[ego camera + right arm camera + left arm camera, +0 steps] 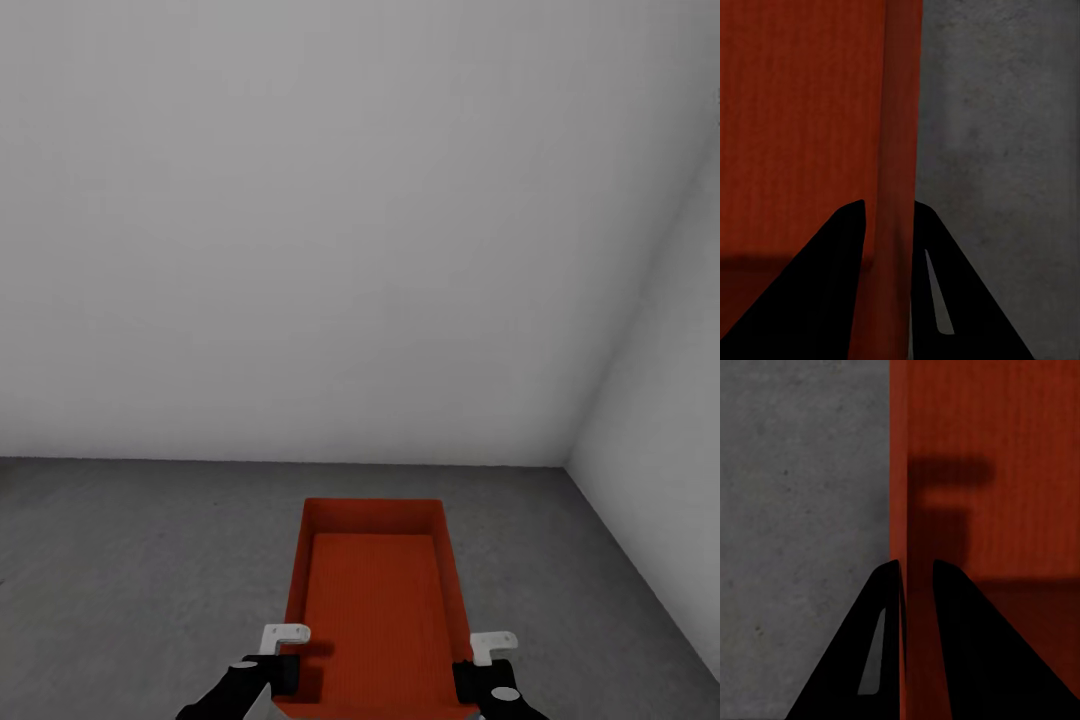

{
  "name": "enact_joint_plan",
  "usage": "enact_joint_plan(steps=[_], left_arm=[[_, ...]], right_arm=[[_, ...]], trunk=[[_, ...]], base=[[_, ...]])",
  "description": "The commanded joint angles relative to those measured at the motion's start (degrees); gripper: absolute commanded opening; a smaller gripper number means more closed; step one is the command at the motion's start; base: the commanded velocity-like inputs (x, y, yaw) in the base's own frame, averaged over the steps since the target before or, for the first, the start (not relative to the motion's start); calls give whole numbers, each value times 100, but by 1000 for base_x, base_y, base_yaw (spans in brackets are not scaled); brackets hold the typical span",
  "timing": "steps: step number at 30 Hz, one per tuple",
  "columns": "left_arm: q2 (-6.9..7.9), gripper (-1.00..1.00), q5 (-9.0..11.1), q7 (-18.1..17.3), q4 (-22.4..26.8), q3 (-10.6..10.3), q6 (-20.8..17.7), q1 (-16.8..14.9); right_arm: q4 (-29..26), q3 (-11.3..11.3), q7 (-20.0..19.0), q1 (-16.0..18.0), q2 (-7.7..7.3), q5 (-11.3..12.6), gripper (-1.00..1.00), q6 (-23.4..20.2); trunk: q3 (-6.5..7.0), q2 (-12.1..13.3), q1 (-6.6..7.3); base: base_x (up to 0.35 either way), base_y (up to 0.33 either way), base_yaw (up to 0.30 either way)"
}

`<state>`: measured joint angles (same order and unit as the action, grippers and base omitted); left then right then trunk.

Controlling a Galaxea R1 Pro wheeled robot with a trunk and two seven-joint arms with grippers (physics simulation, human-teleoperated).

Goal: Move the two storage containers from the living room to the garage. In the garage, place one container on the floor and stack the other container on top of it (either order is fine).

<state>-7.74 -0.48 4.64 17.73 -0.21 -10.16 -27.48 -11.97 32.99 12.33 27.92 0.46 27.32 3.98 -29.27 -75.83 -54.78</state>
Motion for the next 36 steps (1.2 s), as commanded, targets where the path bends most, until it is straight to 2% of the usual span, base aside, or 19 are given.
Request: enact_joint_plan(steps=[1, 8, 24, 36], left_arm=[[-6, -100, -57, 54, 29, -5, 217, -3], [-8, -100, -51, 44, 29, -12, 197, -3], [-1, -100, -52, 47, 29, -14, 200, -3], [0, -100, -53, 54, 29, -5, 207, -3]], right_arm=[[28, -12, 68, 3, -1, 132, -100, -178], [28, -12, 68, 3, -2, 133, -100, -178], [28, -12, 68, 3, -2, 133, -100, -178], [28, -12, 68, 3, -2, 132, -100, -178]], trunk=[[-5, -3, 0], [-5, -3, 0], [-5, -3, 0], [-5, -3, 0]], base=[[0, 0, -24], [58, 0, -4], [300, 0, 0], [20, 0, 0]])
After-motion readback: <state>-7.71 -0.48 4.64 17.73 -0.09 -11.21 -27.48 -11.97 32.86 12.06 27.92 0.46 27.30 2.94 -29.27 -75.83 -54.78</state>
